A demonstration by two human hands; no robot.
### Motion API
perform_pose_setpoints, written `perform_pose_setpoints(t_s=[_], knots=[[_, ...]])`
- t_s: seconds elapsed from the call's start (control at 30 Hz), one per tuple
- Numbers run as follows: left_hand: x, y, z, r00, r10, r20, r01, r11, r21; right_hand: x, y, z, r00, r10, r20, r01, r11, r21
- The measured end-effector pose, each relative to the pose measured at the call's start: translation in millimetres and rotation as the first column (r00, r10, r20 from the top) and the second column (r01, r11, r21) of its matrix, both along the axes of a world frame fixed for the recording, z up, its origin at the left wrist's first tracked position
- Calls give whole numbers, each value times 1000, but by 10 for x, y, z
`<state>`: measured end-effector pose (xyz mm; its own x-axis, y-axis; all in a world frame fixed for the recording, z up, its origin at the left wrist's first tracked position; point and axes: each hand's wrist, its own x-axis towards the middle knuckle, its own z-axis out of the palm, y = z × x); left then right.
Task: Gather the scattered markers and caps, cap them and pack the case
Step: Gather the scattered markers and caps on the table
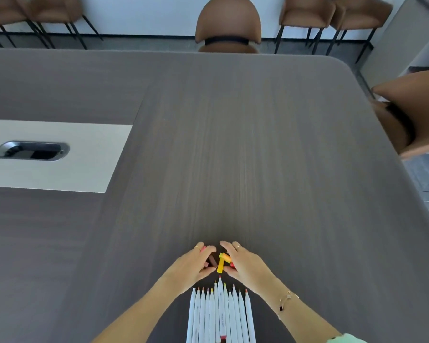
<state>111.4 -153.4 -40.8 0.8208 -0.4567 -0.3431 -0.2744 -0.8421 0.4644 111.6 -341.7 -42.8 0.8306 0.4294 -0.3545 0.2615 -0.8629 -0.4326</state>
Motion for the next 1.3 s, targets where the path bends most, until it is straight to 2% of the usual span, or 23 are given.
perform_pose_setpoints(t_s=[0.2, 0.47, 0.73, 0.93, 1.13, 1.3], knots=[[8, 55, -34, 994, 101, -44, -103, 994, -42, -50, -16, -13, 999, -32, 12, 32, 999, 26], [-56, 84, -44, 995, 96, 13, -95, 993, -68, -66, -84, -28, 997, 18, 77, -20, 999, 26], [-103, 117, -91, 968, 242, -72, -251, 955, -156, -128, -97, -18, 998, -11, 64, 9, 999, 35], [-182, 192, -8, 965, 258, -34, -260, 961, -92, -200, -203, 87, 996, -27, 90, 25, 999, 22], [-285, 238, 217, 981, 191, 34, -191, 982, -12, -303, -311, 238, 990, -63, 126, 62, 998, 9], [-435, 83, 593, 975, 219, -49, -214, 973, 88, -528, -502, 548, 994, -93, 62, 93, 996, -3]])
